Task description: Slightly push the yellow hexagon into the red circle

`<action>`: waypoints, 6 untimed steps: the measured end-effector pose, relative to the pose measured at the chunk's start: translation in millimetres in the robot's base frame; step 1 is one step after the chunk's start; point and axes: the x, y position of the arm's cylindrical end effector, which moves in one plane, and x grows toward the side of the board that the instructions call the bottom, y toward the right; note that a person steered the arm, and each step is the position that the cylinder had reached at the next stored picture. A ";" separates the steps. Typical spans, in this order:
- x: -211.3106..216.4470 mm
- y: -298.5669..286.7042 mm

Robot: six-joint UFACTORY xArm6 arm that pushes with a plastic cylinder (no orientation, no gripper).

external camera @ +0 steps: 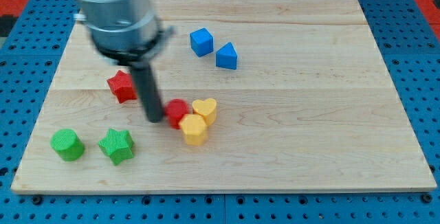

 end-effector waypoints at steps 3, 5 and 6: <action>81.3 31.4; 59.2 59.7; 49.8 27.8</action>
